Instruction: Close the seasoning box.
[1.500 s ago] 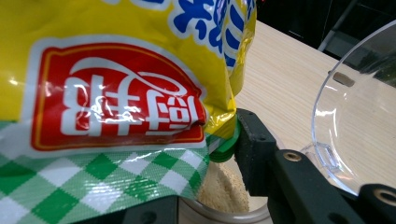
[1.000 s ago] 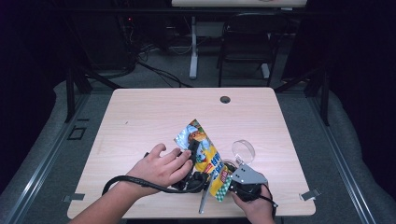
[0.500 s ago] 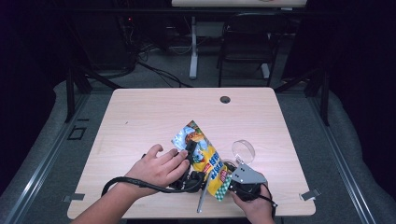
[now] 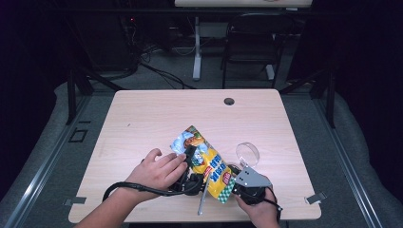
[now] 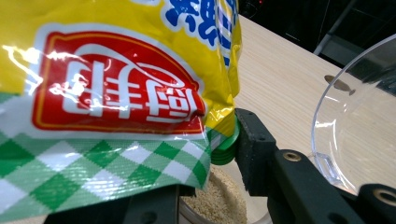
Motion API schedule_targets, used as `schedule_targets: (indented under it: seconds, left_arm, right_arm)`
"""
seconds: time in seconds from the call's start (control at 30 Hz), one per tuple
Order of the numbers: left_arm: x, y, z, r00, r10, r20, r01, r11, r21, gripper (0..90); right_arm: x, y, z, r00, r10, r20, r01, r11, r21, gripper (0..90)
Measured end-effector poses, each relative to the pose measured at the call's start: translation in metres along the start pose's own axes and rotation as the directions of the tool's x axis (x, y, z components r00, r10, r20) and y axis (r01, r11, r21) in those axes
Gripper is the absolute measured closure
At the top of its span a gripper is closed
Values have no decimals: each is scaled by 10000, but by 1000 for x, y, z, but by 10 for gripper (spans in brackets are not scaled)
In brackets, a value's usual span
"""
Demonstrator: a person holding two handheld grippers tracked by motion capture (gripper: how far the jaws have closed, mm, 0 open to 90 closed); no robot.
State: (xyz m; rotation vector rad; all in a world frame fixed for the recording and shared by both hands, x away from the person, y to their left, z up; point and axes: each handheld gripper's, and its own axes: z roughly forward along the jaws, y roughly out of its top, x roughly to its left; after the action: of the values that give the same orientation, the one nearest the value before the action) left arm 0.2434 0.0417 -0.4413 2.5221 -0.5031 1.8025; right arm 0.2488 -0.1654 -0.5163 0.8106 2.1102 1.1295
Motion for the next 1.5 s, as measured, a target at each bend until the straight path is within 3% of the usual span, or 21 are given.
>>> schedule_targets:
  seconds: [0.5, 0.73, 1.03, 1.5]
  left_arm:
    - [-11, -6, 5, 9974, -558, 454, 562, 9984, -69, 826]
    - [-16, -9, 9, 9915, -1026, 797, 1037, 9946, -100, 830]
    - [-22, -12, 11, 9856, -1380, 981, 1400, 9901, -135, 840]
    - [-32, -15, 16, 9714, -1980, 1312, 2019, 9793, -168, 843]
  right_arm:
    - [0, 1, -1, 10000, -67, 28, 67, 9999, -98, 712]
    - [0, 1, 0, 10000, -61, 21, 61, 9999, -115, 712]
    - [0, 1, 0, 10000, -77, 54, 78, 9999, -127, 713]
    - [2, 1, 0, 9999, -121, 54, 122, 9998, -160, 713]
